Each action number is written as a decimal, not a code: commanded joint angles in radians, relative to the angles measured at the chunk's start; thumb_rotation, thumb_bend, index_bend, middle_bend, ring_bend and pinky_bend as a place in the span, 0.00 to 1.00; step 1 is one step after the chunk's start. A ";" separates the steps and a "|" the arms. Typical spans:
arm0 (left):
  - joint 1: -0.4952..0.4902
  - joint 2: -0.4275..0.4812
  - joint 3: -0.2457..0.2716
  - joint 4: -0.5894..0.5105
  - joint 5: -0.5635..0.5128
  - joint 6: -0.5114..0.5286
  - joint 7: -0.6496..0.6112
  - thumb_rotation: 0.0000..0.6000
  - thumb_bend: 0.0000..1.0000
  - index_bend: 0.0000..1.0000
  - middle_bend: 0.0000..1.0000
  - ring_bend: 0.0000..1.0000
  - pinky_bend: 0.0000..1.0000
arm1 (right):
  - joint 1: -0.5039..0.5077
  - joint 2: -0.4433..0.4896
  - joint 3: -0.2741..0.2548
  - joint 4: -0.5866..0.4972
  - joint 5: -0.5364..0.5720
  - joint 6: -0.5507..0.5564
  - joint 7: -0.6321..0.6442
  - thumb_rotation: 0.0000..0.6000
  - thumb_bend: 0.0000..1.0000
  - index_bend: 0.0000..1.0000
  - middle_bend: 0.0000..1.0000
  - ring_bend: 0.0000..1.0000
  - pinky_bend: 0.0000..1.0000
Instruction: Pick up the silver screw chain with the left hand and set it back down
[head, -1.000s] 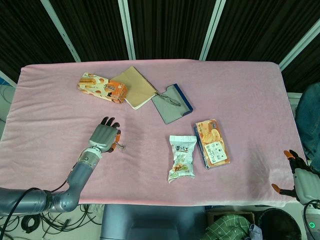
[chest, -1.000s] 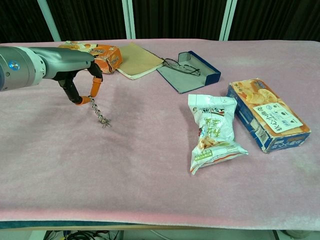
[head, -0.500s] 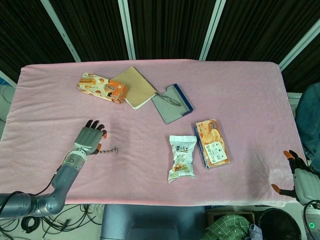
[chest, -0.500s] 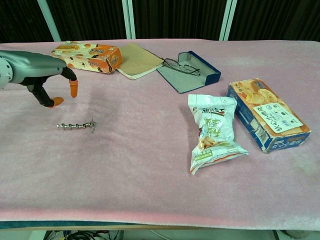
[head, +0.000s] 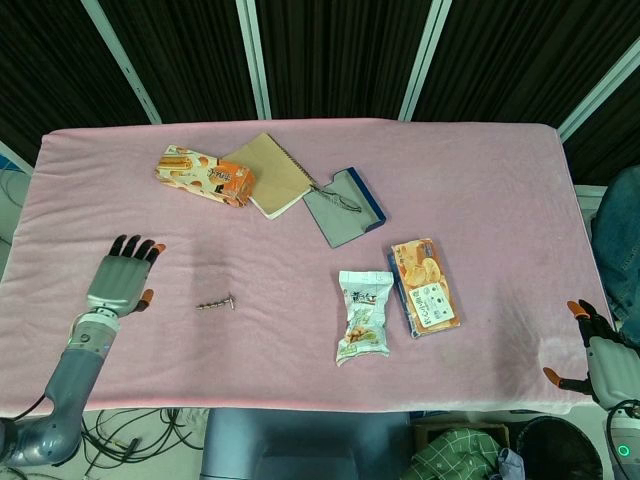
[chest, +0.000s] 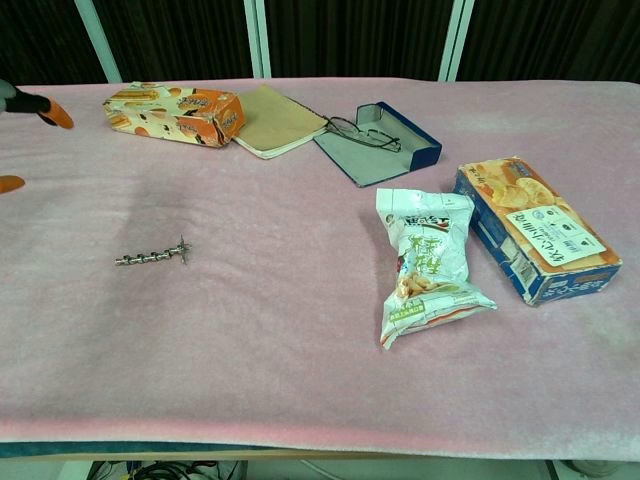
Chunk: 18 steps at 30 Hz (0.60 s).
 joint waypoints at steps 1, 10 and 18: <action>0.202 0.064 0.070 0.028 0.256 0.197 -0.250 1.00 0.38 0.14 0.08 0.00 0.00 | -0.001 0.000 -0.002 0.000 -0.002 0.002 -0.005 1.00 0.09 0.00 0.00 0.06 0.18; 0.425 0.105 0.130 0.163 0.504 0.346 -0.671 1.00 0.38 0.12 0.06 0.00 0.00 | -0.001 -0.005 -0.007 -0.001 -0.008 0.008 -0.029 1.00 0.09 0.00 0.00 0.06 0.18; 0.525 0.111 0.153 0.237 0.568 0.371 -0.753 1.00 0.38 0.11 0.06 0.00 0.00 | 0.000 -0.008 -0.013 -0.001 -0.023 0.017 -0.058 1.00 0.09 0.00 0.00 0.06 0.18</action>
